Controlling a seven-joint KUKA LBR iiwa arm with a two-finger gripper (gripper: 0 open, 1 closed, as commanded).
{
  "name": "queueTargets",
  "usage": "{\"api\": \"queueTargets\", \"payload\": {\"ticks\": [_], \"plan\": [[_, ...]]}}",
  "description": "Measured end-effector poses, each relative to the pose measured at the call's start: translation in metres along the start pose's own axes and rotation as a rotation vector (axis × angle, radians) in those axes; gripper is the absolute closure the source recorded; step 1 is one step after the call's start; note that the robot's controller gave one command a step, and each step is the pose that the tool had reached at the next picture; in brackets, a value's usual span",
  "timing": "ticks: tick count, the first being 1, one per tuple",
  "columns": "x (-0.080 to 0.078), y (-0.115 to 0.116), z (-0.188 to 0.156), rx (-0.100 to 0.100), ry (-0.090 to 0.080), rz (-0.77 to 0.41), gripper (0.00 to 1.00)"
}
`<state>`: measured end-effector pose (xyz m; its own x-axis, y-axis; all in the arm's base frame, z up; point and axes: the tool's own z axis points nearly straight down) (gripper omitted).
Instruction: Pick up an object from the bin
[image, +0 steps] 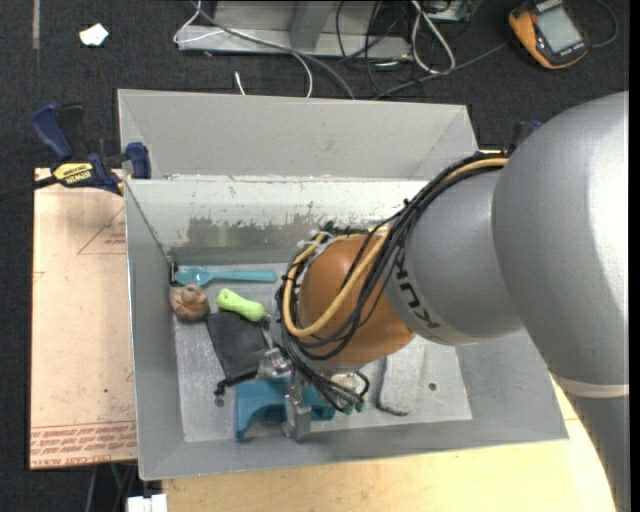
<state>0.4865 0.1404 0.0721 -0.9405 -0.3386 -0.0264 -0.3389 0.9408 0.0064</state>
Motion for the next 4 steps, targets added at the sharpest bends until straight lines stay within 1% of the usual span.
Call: {"api": "queueTargets", "payload": {"ticks": [1,2,3,4], "plan": [[-0.013,0.003,-0.072,-0.001,0.005,0.000,1.00],[-0.013,0.003,-0.072,-0.002,0.004,0.000,1.00],[-0.013,-0.008,-0.139,-0.002,0.010,-0.011,1.00],[-0.023,-0.016,-0.158,0.000,-0.007,-0.053,1.00]]}}
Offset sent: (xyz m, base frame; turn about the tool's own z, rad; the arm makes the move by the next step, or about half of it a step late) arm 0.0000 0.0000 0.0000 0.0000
